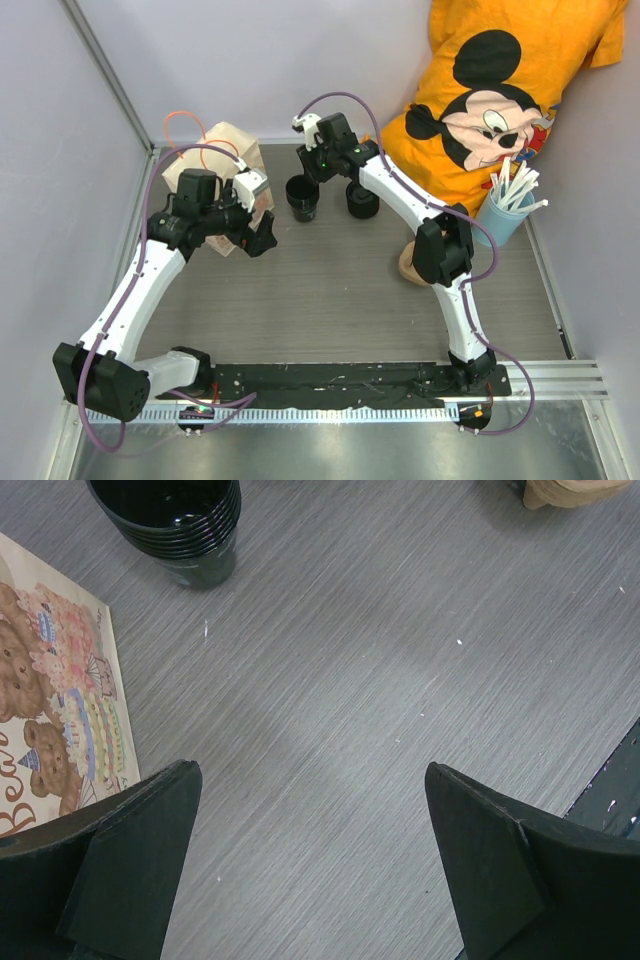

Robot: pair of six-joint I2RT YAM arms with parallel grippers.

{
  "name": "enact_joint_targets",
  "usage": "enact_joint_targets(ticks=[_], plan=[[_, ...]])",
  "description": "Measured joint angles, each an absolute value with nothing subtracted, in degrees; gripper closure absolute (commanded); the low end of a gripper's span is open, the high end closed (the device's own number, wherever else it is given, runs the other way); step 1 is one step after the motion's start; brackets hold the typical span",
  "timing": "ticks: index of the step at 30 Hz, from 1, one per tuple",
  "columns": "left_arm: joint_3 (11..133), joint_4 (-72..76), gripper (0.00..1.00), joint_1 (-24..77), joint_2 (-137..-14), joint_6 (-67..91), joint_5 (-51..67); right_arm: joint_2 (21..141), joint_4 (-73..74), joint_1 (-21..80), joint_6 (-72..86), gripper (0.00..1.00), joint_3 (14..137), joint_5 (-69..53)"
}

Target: Pack the takeout coffee

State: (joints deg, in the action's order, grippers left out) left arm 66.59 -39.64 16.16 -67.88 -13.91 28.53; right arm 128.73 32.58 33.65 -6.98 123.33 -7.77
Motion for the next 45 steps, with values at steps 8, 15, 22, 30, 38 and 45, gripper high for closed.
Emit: enact_joint_targets(ticks=[8,15,22,30,38,45], plan=[[66.5,-39.6,0.0,16.2,-67.9,-13.9,28.5,128.7,32.6,33.6,-7.2,0.64,123.2,-7.6],[66.5,-39.6,0.0,16.2,-67.9,-13.9,28.5,128.7,32.6,33.6,-7.2,0.65,123.1,-7.6],[66.4,-39.6,0.0,16.2,-67.9,-13.9,28.5,128.7,32.6,33.6,-7.2,0.66,123.1,-7.6],[66.4,-39.6,0.0,16.2,-67.9,-13.9,28.5,128.7,32.6,33.6,-7.2,0.66,122.9,-7.6],[66.4,-39.6,0.0,16.2,-67.9,-13.9,28.5,128.7,32.6,33.6,-7.2,0.68,122.8,-7.6],[66.4,-39.6,0.0,16.2,-67.9,-13.9,28.5,128.7,32.6,33.6,-7.2,0.66,122.8,-7.6]])
